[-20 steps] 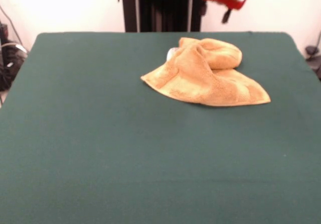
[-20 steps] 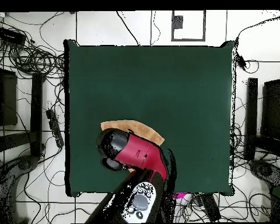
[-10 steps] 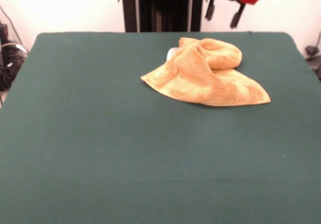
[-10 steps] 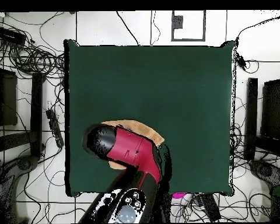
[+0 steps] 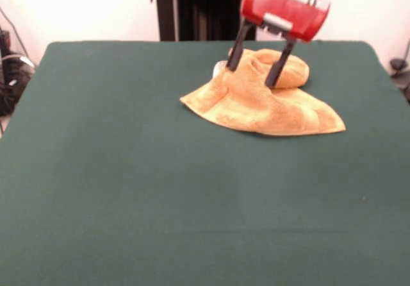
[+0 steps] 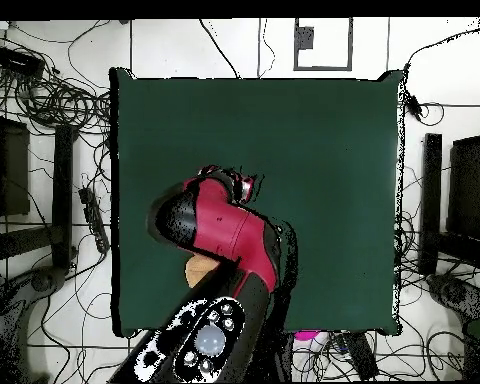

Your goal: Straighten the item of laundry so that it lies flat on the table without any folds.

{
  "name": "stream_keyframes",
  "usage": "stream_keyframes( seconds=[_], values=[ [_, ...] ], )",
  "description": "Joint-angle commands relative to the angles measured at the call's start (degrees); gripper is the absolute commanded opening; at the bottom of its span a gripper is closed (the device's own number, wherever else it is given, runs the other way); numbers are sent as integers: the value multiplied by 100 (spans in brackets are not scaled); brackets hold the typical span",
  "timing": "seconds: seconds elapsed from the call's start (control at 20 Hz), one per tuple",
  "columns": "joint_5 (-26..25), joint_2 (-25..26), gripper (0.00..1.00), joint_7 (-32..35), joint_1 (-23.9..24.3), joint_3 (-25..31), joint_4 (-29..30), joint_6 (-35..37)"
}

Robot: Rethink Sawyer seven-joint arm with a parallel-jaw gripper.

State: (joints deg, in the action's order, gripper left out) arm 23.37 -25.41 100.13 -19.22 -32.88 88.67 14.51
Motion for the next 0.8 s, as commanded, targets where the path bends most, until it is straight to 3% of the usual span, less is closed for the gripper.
stream_keyframes(
  seconds=[0.05, 0.45, 0.8],
  values=[
    [297, 1007, 100, 1502, 155, 638, -303, -260],
    [395, 1124, 100, 1126, 708, 1543, -261, 1249],
    [457, 1017, 100, 1409, 616, 1564, -55, 1551]
  ],
)
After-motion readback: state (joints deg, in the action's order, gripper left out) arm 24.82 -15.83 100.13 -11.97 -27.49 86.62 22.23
